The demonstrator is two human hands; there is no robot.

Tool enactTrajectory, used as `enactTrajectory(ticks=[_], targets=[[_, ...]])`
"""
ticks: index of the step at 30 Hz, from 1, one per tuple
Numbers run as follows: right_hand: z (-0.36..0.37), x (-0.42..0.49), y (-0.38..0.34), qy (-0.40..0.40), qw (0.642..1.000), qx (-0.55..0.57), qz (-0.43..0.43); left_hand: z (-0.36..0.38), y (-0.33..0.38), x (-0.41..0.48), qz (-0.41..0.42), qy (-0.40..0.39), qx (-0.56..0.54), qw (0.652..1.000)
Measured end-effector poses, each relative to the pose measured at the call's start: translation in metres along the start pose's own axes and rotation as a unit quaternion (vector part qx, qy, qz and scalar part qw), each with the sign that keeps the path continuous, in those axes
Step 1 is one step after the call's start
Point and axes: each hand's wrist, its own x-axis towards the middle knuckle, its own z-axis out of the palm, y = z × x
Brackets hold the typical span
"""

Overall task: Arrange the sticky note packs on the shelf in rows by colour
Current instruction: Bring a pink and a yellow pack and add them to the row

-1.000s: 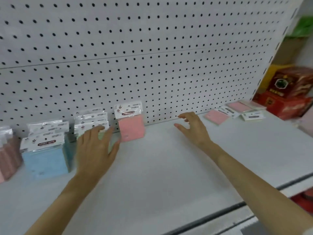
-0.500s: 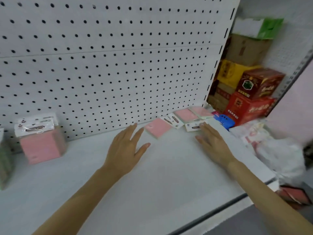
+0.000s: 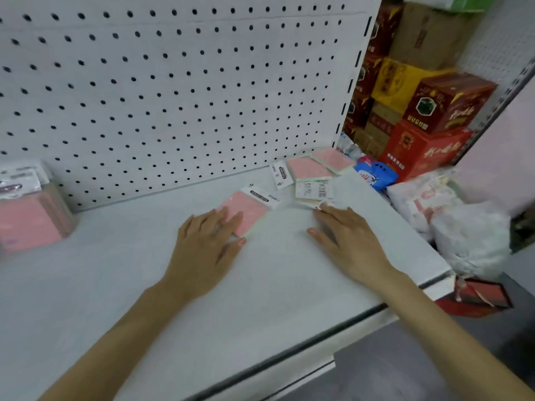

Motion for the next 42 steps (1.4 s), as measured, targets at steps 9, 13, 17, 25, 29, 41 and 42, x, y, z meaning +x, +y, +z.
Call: enactTrajectory(ticks=[9,13,17,25,29,41,42], targets=[[-0.035,0.003,0.007,0.042,0.978,0.194,0.065,-0.021,0.018,-0.058,-0.101,0.047,-0.224,0.968],[-0.026,0.046,0.016,0.037,0.967,0.228,0.111,-0.015,0.023,-0.026,-0.202,0.014,-0.243,0.949],[-0.006,0.058,0.023,0.039,0.954,0.262,0.142,-0.006,0.031,-0.03,-0.183,-0.004,-0.15,0.972],[-0.009,0.047,0.015,0.065,0.934,0.327,0.125,-0.009,0.035,-0.034,-0.204,0.012,-0.18,0.962],[-0.022,0.032,0.006,0.074,0.908,0.394,0.121,-0.012,0.039,-0.037,-0.235,0.017,-0.29,0.928],[-0.064,0.025,-0.078,0.038,0.82,0.559,0.115,-0.047,0.024,-0.079,-0.29,0.092,-0.607,0.734],[-0.061,0.024,-0.09,0.024,0.812,0.572,0.117,-0.049,0.022,-0.083,-0.289,0.095,-0.617,0.726]])
